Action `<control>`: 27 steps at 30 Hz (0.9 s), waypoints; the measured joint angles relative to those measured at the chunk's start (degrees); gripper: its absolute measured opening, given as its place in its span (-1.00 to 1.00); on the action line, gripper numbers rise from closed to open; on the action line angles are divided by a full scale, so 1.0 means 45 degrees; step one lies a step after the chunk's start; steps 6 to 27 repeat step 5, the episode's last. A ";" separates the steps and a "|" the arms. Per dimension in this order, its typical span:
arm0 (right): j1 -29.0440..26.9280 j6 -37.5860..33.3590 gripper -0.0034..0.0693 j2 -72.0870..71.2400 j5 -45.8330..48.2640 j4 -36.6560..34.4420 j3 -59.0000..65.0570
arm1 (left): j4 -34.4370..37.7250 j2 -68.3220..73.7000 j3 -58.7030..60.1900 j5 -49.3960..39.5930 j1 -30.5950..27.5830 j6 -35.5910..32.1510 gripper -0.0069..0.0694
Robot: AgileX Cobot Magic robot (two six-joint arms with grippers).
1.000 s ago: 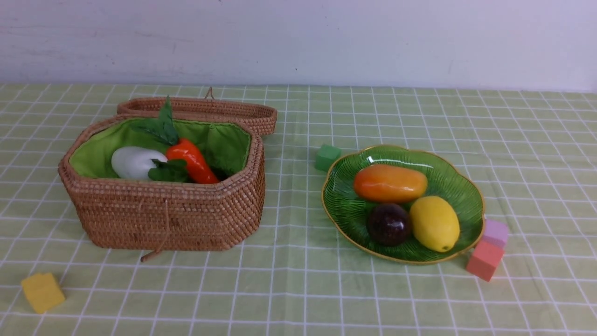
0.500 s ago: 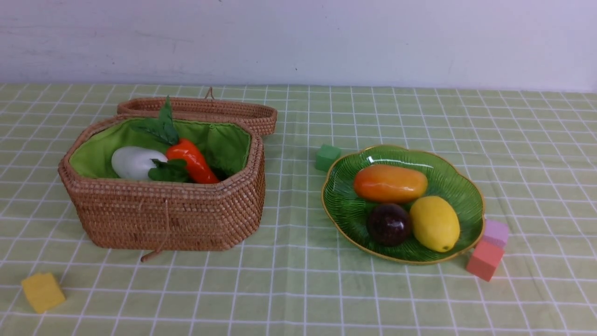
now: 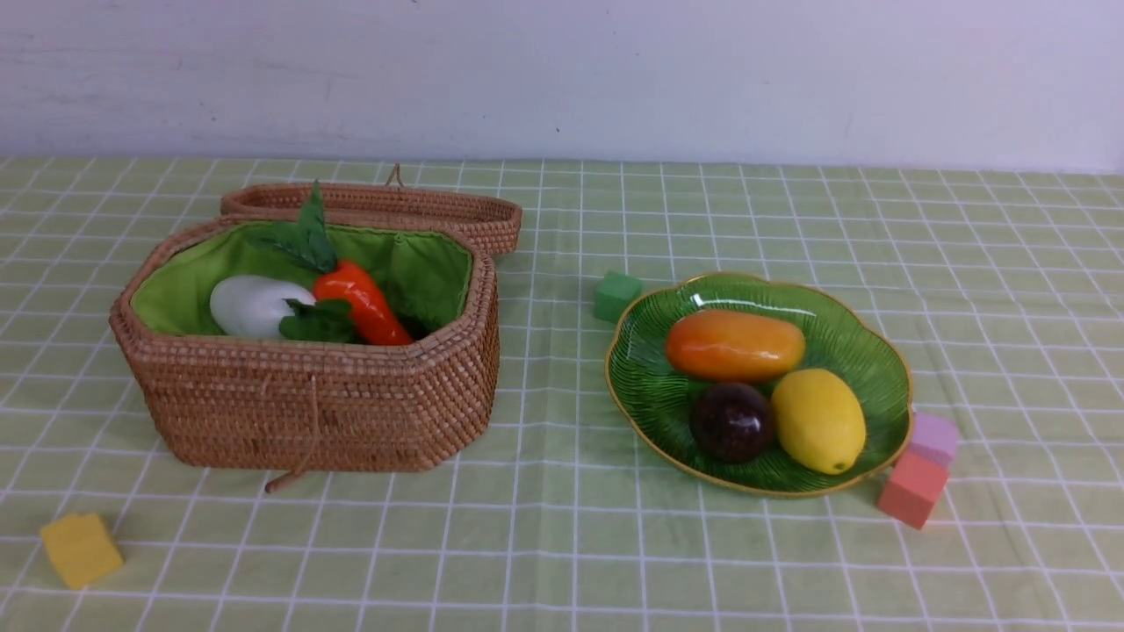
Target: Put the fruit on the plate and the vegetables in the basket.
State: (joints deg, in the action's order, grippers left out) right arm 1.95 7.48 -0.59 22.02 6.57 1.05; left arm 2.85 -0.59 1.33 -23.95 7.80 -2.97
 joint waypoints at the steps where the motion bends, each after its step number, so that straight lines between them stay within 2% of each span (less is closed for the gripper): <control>1: 0.0000 0.0000 -0.67 0.0000 0.0000 0.0000 0.0000 | 0.0000 0.0000 0.0000 0.0000 0.0000 0.0000 -0.19; 27: 0.0000 0.0000 -0.67 0.0000 0.0000 0.0000 0.0000 | 0.0000 0.0000 0.0000 0.0000 0.0000 0.0000 -0.19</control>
